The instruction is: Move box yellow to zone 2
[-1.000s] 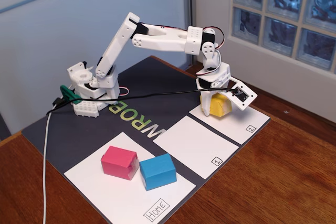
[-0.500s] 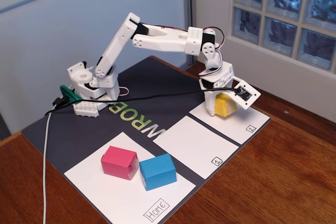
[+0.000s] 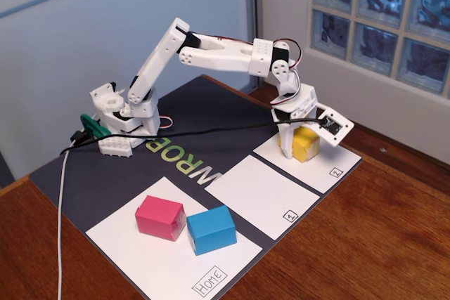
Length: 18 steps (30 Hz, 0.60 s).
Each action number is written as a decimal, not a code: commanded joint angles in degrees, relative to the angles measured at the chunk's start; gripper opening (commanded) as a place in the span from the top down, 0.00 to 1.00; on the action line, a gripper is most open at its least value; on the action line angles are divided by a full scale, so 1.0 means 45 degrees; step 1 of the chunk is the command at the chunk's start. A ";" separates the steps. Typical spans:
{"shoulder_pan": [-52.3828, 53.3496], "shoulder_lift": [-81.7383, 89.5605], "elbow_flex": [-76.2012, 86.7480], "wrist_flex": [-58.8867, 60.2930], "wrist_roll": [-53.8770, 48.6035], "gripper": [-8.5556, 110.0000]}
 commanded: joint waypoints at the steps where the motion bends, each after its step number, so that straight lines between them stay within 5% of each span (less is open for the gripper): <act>1: 0.0156 0.0098 0.0000 -0.0117 -0.0078 0.61; 18: 0.0098 0.2012 -0.0156 0.0020 -0.0273 0.60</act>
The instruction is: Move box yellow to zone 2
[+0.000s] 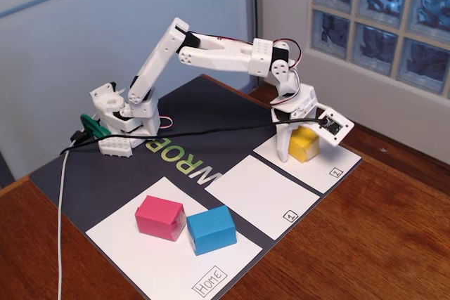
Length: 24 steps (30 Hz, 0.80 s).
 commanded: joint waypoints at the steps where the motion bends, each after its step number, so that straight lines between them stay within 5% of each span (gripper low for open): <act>1: -0.0020 0.1563 -0.0195 0.0039 -0.0098 0.60; 24: 0.1035 0.6719 0.2754 0.1953 -0.1211 0.66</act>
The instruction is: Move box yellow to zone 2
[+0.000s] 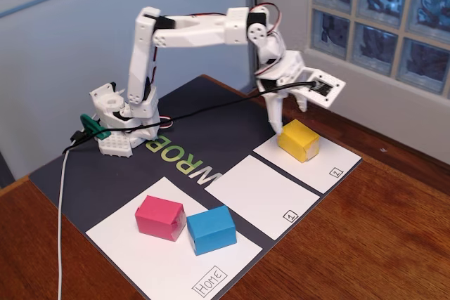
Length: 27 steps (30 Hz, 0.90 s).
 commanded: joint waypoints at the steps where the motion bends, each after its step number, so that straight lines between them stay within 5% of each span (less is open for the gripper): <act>1: 0.0547 0.1660 0.0234 0.0527 -0.0234 0.67; 27: 0.4766 0.8633 0.7109 0.1953 -0.8750 0.93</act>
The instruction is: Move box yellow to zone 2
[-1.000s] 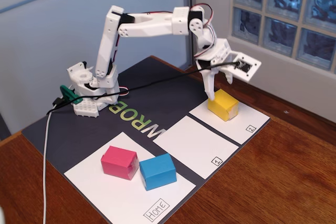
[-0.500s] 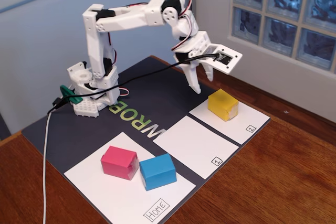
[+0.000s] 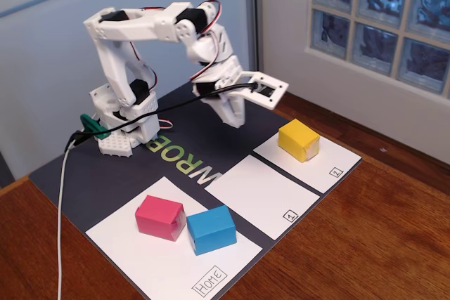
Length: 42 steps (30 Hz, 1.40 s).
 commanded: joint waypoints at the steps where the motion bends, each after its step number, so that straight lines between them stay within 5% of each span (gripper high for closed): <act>1: 0.0586 0.1523 0.0937 0.0059 -0.1113 0.93; 31: 0.4648 1.2637 1.1934 0.1309 -0.3672 0.93; 42: 0.4785 1.5117 1.5352 -0.0098 -0.2578 0.93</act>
